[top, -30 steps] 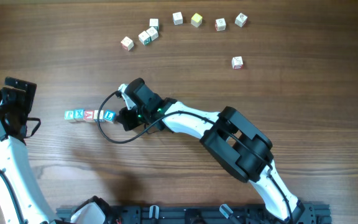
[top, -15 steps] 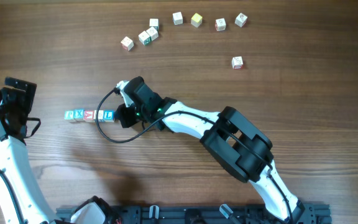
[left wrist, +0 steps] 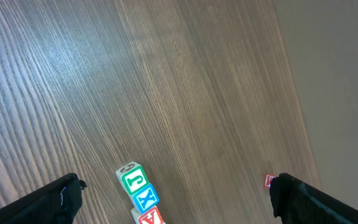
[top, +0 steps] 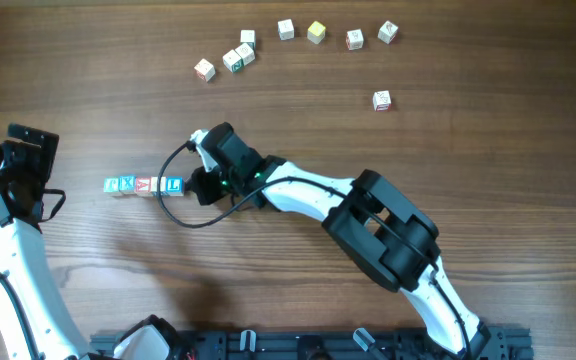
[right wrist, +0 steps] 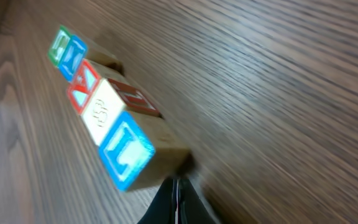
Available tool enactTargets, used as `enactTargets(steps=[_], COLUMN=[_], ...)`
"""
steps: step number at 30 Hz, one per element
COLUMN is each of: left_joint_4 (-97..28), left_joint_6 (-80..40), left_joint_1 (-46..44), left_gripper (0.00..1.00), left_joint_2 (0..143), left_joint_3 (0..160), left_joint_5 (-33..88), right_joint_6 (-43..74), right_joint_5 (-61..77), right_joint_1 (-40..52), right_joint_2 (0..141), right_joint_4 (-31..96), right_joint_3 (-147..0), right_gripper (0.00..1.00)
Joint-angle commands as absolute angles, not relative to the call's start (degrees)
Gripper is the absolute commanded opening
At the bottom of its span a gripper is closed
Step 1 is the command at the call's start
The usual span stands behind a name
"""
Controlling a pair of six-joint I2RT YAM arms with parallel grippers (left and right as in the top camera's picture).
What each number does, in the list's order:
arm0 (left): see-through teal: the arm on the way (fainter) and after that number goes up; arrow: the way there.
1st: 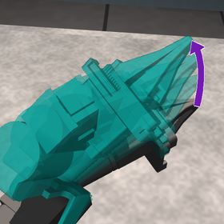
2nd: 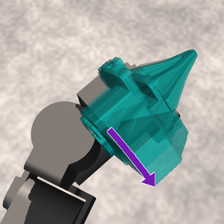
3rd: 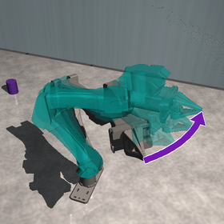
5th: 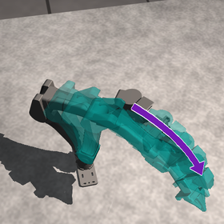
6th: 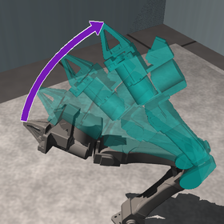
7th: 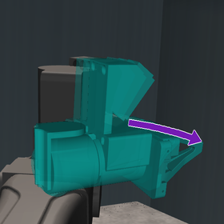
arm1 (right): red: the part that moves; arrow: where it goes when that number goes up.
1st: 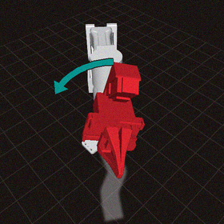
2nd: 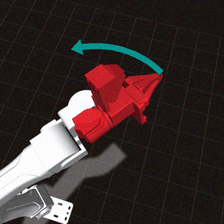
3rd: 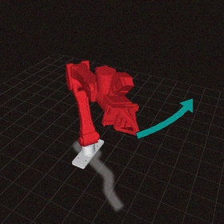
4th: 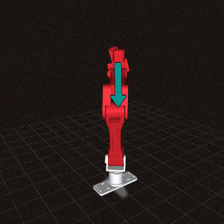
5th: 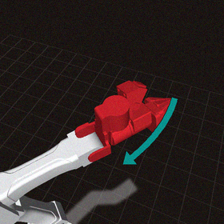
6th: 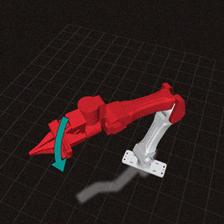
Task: Form a horizontal line
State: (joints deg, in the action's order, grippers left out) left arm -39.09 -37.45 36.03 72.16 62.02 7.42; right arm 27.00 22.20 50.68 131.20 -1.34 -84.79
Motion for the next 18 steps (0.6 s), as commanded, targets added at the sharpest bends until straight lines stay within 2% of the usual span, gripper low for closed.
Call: enactTargets(steps=[1,6,12,18], left_joint_4=[-39.1,-39.1,-39.1,-39.1], left_joint_6=[-38.0,-38.0,-38.0,-38.0], left_joint_1=[36.3,36.3,36.3,36.3], left_gripper=[1.00,1.00,1.00,1.00], left_joint_2=[72.1,72.1,72.1,72.1], left_joint_3=[63.0,63.0,63.0,63.0], left_joint_5=[7.9,7.9,7.9,7.9], right_joint_6=[27.4,27.9,35.9,36.2], right_joint_5=[22.6,22.7,22.8,22.8], right_joint_1=[50.1,50.0,49.9,49.8], right_joint_2=[132.7,132.7,132.7,132.7], right_joint_4=[-0.1,3.0,8.8,14.5], right_joint_3=[-85.0,-85.0,-85.0,-85.0], right_gripper=[0.04,0.04,0.04,0.04])
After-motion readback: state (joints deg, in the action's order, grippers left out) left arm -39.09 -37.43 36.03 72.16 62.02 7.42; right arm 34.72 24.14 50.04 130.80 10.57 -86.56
